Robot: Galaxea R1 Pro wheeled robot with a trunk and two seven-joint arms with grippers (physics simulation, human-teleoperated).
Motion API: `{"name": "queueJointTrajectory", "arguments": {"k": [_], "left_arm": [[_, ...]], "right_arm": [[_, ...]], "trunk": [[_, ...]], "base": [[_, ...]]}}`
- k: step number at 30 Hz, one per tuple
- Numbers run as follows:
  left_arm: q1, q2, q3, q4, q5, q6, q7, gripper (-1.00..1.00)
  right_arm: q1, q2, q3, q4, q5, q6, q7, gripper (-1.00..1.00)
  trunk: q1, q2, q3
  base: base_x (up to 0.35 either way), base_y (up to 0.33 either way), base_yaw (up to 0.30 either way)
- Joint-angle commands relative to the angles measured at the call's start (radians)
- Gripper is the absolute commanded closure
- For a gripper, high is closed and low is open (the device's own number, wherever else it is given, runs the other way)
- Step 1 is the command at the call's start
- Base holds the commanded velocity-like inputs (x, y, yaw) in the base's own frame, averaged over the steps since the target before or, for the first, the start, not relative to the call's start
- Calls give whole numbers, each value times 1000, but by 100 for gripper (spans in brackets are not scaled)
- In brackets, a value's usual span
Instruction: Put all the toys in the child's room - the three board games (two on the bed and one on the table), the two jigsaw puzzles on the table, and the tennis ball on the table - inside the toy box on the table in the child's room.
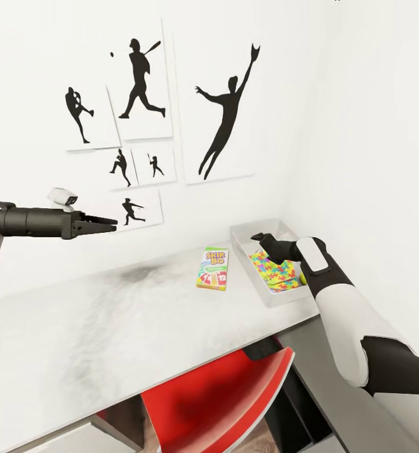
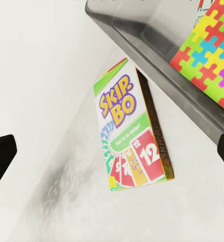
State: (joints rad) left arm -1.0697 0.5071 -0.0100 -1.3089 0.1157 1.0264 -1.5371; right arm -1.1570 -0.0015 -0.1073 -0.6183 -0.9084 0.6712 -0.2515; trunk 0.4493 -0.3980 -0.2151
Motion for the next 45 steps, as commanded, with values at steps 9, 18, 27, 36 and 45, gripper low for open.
{"name": "queueJointTrajectory", "arguments": {"k": [9, 18, 27, 36, 45], "left_arm": [[-1, 1, -2, 0, -1, 8, -3, -100], [-1, 1, -2, 0, -2, 9, -3, -100], [-1, 1, -2, 0, -7, 9, 0, -100], [-1, 1, -2, 0, -11, 10, 2, -100], [-1, 1, -2, 2, -12, 11, 8, -100]], "right_arm": [[2, 3, 1, -79, -7, 5, -11, -100], [2, 2, -1, -107, -12, 7, -52, -100], [1, 4, 3, -120, -12, 8, -61, -100], [1, 3, -1, -230, -16, 76, -121, -100], [2, 2, -2, -305, -18, 147, -153, -100]], "trunk": [[1, -2, 11], [1, -2, 26], [1, -2, 40], [1, -2, 55], [1, -2, 69]], "base": [[0, 0, 0], [0, 0, 0], [0, 0, 0], [0, 0, 0], [0, 0, 0]]}}
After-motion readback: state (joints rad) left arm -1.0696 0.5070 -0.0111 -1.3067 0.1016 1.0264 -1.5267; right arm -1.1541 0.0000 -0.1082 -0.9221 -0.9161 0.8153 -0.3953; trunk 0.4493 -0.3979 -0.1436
